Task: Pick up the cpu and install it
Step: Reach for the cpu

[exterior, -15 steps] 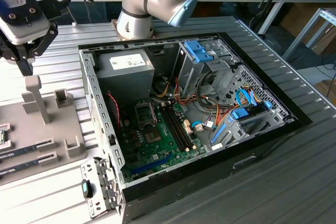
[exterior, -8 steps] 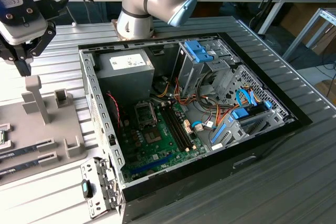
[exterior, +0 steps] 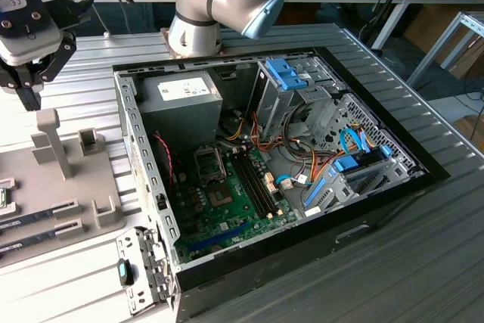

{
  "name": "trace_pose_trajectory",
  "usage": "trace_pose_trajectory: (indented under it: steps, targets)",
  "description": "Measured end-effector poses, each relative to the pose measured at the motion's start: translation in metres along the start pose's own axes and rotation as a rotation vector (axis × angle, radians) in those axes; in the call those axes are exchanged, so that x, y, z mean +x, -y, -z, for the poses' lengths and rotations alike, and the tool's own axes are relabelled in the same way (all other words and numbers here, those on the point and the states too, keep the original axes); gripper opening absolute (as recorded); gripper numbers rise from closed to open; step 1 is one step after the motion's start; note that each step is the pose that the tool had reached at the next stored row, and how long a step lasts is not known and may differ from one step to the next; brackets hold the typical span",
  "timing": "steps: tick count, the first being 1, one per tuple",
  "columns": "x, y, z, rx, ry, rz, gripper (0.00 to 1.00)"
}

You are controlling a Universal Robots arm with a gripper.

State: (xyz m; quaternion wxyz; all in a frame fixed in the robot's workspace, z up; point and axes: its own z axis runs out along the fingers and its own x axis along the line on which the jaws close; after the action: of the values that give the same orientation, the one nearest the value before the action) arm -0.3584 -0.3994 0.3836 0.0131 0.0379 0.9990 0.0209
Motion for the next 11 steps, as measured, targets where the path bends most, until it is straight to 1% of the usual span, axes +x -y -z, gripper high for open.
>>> trace_pose_trajectory:
  steps: [11]
  targets:
    - [0.0057,0.0004,-0.0002,0.0,0.0,0.0,0.11]
